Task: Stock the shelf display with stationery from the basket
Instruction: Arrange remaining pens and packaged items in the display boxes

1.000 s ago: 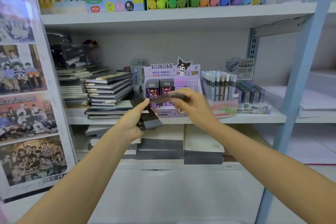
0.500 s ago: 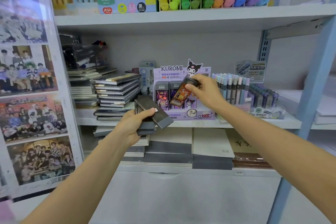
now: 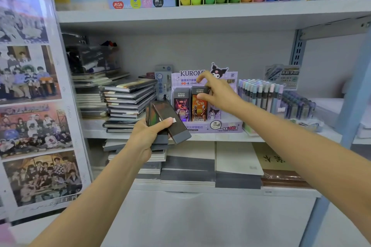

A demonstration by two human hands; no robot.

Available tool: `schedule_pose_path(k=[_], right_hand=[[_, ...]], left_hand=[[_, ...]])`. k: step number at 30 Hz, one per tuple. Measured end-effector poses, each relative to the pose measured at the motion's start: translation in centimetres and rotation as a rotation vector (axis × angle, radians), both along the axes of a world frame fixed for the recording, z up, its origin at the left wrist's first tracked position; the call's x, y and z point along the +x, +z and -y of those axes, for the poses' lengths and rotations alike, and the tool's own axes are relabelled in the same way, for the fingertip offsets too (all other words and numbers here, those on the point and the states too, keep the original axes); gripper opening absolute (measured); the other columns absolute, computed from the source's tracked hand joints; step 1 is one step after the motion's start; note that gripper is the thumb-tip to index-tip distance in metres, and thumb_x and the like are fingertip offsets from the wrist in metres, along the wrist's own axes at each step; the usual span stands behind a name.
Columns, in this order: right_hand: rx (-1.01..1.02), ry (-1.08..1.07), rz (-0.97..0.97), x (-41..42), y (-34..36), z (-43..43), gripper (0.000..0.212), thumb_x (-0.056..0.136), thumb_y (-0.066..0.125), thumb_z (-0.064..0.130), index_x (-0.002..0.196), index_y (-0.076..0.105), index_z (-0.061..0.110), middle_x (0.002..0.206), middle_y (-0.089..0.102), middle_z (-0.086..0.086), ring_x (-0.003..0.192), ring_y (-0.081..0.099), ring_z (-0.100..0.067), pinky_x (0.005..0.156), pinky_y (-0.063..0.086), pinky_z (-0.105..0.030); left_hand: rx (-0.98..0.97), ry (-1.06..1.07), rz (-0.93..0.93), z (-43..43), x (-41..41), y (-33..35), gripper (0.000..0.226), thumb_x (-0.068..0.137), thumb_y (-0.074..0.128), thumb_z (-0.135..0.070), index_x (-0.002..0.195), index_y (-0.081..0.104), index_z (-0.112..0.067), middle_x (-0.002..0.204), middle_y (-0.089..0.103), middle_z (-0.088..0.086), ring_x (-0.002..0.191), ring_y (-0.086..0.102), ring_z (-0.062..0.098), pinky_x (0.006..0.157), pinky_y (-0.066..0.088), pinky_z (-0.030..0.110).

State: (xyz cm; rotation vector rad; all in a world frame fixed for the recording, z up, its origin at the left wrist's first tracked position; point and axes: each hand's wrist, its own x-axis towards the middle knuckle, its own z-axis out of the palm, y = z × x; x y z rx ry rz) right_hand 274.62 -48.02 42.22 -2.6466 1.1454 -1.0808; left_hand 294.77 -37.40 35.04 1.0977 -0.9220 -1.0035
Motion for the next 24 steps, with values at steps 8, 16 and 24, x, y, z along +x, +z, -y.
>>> schedule_pose_path(k=[8,16,24], right_hand=[[-0.100,0.009,0.193,-0.2,-3.4,1.1,0.021,0.088,0.067,0.012,0.109,0.064,0.013,0.108,0.043,0.003,0.061,0.043,-0.003,0.074,0.041,-0.021],[-0.025,0.293,0.396,-0.4,-5.6,-3.2,0.016,0.087,0.071,0.017,0.100,0.064,0.018,0.108,0.052,0.000,0.082,0.058,-0.011,0.075,0.047,-0.019],[0.074,0.456,0.234,-1.1,-8.0,-6.7,0.037,0.080,0.077,0.015,0.117,0.070,0.016,0.133,0.057,0.000,0.123,0.052,-0.009,0.101,0.046,-0.027]], left_hand=[[0.003,-0.009,0.005,0.5,-0.1,-0.5,0.025,0.074,0.081,-0.017,0.095,0.068,-0.018,0.087,0.077,0.005,0.075,0.073,0.022,0.076,0.060,0.044],[-0.006,0.026,-0.014,-0.1,-1.4,-0.1,0.036,0.075,0.081,-0.018,0.108,0.068,-0.012,0.095,0.076,0.009,0.080,0.073,0.026,0.079,0.059,0.051],[0.099,-0.022,-0.103,-1.1,-3.5,1.0,0.020,0.086,0.072,-0.023,0.099,0.067,-0.009,0.090,0.073,0.013,0.076,0.071,0.029,0.072,0.060,0.042]])
